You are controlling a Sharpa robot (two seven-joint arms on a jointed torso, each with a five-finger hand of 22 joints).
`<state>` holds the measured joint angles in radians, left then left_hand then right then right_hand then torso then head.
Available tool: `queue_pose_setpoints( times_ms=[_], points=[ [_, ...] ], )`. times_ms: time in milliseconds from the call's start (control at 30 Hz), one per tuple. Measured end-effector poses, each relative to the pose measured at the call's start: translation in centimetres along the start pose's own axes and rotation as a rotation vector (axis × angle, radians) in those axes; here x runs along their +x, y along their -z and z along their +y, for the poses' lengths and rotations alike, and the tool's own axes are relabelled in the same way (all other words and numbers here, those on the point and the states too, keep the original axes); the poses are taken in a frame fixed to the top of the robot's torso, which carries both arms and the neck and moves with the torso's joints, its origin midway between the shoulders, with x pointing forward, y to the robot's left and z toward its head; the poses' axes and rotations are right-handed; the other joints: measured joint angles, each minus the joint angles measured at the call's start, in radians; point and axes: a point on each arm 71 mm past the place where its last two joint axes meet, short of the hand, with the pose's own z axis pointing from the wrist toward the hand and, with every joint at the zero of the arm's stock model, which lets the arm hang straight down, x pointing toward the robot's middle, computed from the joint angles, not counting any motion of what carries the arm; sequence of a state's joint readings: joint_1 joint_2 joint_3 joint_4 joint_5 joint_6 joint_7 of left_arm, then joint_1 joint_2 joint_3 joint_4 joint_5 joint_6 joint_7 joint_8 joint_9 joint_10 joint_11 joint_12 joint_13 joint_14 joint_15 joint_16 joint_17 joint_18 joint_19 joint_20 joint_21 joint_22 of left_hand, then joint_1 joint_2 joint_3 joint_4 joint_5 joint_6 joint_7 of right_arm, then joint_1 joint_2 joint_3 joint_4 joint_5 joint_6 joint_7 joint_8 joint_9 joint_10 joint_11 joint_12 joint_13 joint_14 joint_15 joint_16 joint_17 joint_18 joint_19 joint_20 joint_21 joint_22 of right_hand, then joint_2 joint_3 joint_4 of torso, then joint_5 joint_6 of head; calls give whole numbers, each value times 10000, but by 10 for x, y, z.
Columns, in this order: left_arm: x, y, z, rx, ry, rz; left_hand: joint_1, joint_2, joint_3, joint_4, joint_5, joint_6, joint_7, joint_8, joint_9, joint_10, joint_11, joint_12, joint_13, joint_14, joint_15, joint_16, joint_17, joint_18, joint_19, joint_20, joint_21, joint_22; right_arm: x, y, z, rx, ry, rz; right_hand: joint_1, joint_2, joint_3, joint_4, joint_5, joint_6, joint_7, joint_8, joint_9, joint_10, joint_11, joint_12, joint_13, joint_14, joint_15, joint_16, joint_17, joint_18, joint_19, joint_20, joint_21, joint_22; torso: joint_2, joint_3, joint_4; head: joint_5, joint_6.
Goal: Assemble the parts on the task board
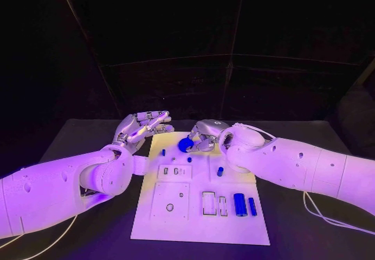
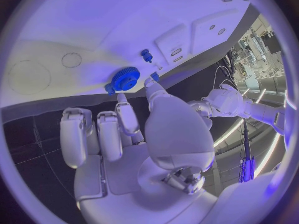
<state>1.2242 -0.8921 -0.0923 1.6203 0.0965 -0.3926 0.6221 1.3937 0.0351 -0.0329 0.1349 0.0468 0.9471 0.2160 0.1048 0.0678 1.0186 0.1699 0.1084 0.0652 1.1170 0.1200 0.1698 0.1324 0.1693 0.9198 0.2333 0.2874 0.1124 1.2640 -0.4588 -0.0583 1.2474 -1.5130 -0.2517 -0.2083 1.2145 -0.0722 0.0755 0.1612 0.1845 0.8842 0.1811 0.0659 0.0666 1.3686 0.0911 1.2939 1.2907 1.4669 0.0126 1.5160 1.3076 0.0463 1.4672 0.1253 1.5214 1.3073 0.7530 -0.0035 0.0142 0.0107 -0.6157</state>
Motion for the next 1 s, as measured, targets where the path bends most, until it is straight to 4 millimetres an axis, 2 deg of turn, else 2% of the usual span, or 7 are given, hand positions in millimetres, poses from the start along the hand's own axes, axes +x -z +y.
queue_pose_setpoints(
  times_ms=[367,567,667,833,933,1000],
  points=[
    [0,0,0,-4,0,1,0,0,0,0,0,0,0,0,0,0,0,0,0,0,0,-43,1,1,0,0,0,-3,5,-8,3,22,-1,498,-105,106,-143,143,43,-341,1,-18,-24,-1,0,-3,36,0,0,0,-1,0,0,0,0,0,7,-4,-2,7,-57],
    [0,0,0,1,-1,6,0,0,0,1,0,0,0,0,0,0,0,0,0,0,0,-43,9,0,0,0,0,-11,7,-11,0,173,50,696,-172,173,-401,400,158,-1746,30,-117,-131,-1,0,-4,36,-36,36,0,-1,0,0,-1,0,0,9,0,8,-3,-58],
    [0,0,0,2,-3,3,0,0,0,1,0,0,0,0,0,0,0,0,0,0,0,-43,8,1,0,0,0,-11,7,-11,-2,203,57,718,-172,173,-413,412,167,-1985,35,-116,-132,-1,0,-4,45,-36,36,0,-1,0,-34,33,0,0,9,2,8,5,-64],
    [-1,0,0,2,-11,-11,0,0,0,1,0,0,0,0,0,0,0,0,0,0,0,-43,8,1,0,0,0,-11,5,-6,-5,174,16,571,-96,249,-456,368,365,-1890,63,-116,-121,36,37,119,144,-1,71,0,-1,0,-35,34,0,0,6,6,-1,19,-65],
    [-1,0,0,3,-14,-15,0,0,0,1,0,0,0,0,0,0,0,0,0,0,0,-43,7,1,-1,1,0,-10,1,1,-10,65,-78,231,163,307,-509,306,476,-1505,43,-116,-79,90,90,227,175,0,71,37,-1,0,-35,34,0,0,-2,8,-13,25,-58],
    [-1,0,-1,5,-20,-24,0,0,0,1,0,0,0,0,0,0,0,0,0,0,0,-43,7,0,-1,1,0,-10,-3,9,-15,-95,-220,-106,461,326,-486,126,515,-803,9,9,-10,146,34,307,174,0,71,38,-2,0,-35,34,0,0,-6,9,-19,21,-46]
  ],
)
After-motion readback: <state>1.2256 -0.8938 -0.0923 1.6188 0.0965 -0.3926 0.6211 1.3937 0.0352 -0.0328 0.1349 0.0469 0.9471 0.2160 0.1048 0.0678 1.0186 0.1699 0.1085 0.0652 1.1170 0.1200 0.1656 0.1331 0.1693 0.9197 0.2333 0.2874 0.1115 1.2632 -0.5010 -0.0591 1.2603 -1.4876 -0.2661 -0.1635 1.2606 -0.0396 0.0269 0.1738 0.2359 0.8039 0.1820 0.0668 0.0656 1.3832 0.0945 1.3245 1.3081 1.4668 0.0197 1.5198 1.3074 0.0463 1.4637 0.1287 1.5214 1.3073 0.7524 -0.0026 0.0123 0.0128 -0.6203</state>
